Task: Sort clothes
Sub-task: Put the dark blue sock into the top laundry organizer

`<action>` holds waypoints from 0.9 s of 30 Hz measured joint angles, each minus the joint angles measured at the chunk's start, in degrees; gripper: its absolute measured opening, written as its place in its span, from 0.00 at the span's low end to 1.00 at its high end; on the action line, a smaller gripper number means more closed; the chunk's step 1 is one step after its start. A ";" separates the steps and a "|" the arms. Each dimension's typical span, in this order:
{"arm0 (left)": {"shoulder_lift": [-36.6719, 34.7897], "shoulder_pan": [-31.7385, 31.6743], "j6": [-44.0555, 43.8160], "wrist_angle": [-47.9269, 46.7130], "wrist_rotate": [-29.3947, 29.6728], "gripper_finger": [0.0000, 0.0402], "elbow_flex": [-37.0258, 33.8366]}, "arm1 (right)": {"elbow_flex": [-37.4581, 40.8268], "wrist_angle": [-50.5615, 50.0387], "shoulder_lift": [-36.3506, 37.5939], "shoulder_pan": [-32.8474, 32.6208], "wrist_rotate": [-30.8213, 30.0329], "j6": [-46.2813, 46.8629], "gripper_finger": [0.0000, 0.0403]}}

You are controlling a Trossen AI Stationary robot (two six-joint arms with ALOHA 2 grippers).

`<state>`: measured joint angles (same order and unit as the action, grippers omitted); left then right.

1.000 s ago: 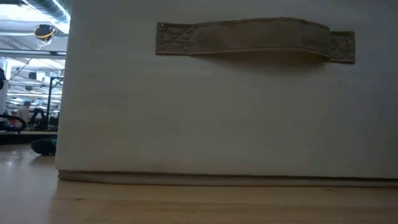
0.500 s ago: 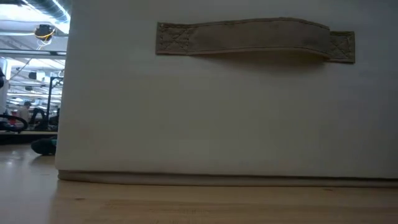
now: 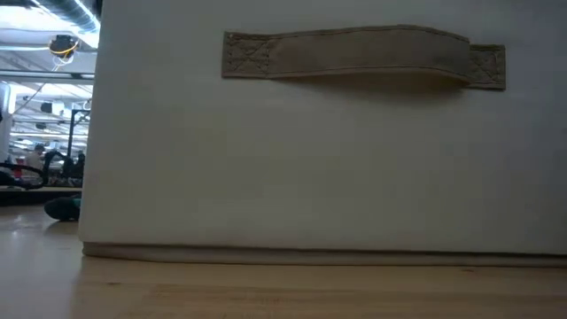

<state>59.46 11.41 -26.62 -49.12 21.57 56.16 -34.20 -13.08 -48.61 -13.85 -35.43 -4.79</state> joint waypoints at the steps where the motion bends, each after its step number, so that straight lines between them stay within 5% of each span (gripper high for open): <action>1: 0.27 1.01 -1.53 0.43 -0.01 0.44 -1.17 | -0.06 0.06 -0.45 0.00 -0.21 0.01 0.02; 11: 4.34 8.40 -13.73 5.94 0.02 0.44 -11.64 | -0.09 0.11 -0.51 -0.02 -1.48 -0.19 0.02; 27: 15.57 12.36 -13.76 14.42 0.08 0.44 -14.95 | -0.07 0.07 -0.32 -0.02 -1.39 -0.12 0.02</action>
<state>75.03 23.77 -40.38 -34.70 21.65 41.21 -34.26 -13.02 -48.93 -13.87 -36.82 -4.91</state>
